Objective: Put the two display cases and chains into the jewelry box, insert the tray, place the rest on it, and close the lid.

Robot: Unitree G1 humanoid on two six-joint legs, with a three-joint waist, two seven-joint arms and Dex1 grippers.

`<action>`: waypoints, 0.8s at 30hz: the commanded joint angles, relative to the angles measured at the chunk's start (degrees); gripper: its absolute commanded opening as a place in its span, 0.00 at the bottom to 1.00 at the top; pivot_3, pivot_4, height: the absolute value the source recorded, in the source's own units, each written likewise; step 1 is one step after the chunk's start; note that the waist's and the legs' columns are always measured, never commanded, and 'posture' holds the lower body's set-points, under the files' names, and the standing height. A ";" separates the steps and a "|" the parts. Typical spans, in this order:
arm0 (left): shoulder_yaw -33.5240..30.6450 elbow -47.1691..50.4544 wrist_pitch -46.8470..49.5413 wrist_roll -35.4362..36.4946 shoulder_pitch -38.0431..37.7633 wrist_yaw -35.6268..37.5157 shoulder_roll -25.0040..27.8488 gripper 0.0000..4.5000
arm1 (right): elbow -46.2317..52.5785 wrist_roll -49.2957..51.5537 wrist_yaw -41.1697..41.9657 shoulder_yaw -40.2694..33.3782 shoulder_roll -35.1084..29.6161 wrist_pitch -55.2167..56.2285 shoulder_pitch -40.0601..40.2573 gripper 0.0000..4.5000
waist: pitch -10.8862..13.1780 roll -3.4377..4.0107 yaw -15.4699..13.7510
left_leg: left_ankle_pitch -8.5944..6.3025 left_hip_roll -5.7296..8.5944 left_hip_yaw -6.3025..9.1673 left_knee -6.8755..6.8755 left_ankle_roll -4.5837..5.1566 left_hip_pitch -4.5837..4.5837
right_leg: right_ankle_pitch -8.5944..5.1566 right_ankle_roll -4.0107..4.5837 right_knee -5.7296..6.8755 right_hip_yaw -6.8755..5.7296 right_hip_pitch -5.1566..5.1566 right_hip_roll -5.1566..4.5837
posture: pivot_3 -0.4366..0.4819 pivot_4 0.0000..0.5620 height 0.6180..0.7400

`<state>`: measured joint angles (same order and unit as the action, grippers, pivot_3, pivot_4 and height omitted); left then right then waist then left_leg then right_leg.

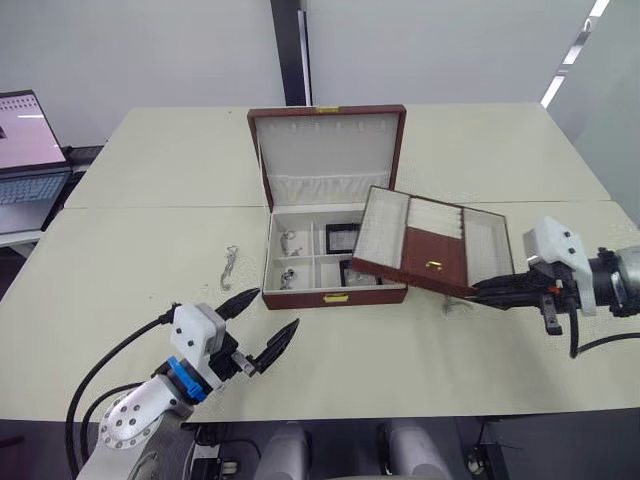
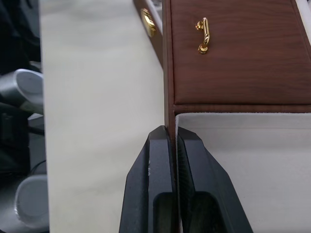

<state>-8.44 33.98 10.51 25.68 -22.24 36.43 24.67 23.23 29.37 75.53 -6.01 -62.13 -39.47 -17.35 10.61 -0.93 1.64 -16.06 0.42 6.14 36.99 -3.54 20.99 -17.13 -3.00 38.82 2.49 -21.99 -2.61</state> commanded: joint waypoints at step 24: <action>0.20 9.74 -7.14 -1.77 -12.52 -6.70 -6.07 1.00 | -12.35 -16.81 -6.86 29.97 21.09 4.19 -27.51 0.00 | 0.03 -0.11 0.14 | 0.00 -0.02 0.04 -0.02 0.00 0.05 | 0.00 0.02 -0.05 -0.05 -0.07 0.00 | 0.48 0.27 1.00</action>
<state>-8.26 41.03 3.45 23.79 -34.56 30.48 18.78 10.53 13.46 68.70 24.72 -41.40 -36.91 -42.98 10.65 -1.04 1.78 -16.07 0.40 6.18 36.97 -3.54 21.04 -17.13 -2.99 38.78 2.44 -22.06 -2.60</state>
